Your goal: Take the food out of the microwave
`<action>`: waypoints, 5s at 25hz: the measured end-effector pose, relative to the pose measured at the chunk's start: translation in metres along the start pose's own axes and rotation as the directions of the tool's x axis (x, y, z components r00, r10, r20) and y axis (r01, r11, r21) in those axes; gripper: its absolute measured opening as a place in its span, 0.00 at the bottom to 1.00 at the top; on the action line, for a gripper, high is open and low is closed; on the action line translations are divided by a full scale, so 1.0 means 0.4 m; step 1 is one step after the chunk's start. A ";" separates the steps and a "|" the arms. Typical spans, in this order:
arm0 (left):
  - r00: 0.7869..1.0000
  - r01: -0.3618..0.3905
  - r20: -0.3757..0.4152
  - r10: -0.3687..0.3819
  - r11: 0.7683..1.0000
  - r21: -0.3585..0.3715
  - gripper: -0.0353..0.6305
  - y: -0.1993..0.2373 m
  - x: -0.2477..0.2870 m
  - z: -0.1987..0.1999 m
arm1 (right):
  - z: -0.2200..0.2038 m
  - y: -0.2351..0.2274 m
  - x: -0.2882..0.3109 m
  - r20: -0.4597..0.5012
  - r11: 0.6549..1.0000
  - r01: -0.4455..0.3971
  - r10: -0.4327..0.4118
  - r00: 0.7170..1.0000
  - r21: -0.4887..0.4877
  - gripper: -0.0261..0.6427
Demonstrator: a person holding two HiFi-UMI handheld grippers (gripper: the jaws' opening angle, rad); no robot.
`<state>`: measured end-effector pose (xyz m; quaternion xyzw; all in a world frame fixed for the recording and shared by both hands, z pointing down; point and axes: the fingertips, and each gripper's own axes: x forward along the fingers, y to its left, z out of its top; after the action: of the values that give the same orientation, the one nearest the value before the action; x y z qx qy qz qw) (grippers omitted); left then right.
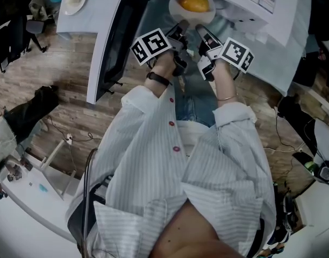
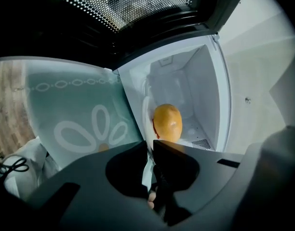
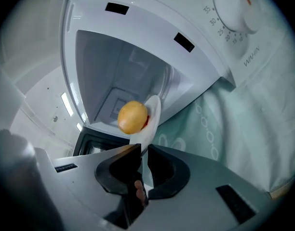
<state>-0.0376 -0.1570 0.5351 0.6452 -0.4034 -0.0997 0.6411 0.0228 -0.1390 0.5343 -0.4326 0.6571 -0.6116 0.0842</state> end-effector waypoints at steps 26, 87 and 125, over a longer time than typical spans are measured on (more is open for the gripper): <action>0.996 0.037 0.088 -0.033 0.998 -0.042 0.11 -0.043 -0.109 -0.021 | -0.056 0.072 -0.049 -0.056 0.996 -0.085 0.084 0.995 -0.015 0.13; 0.939 0.339 0.033 -0.342 0.937 0.088 0.10 -0.442 -0.259 0.001 | 0.043 0.423 -0.261 0.113 0.928 -0.339 0.358 0.927 -0.157 0.12; 0.933 0.358 0.012 -0.361 0.929 0.095 0.10 -0.478 -0.185 0.041 | 0.127 0.428 -0.236 0.137 0.920 -0.363 0.383 0.914 -0.150 0.11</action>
<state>-0.0215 -0.1492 0.3302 0.7353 -0.2922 -0.2062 0.5757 0.0334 -0.1336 0.3327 -0.3523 0.7544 -0.5055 0.2265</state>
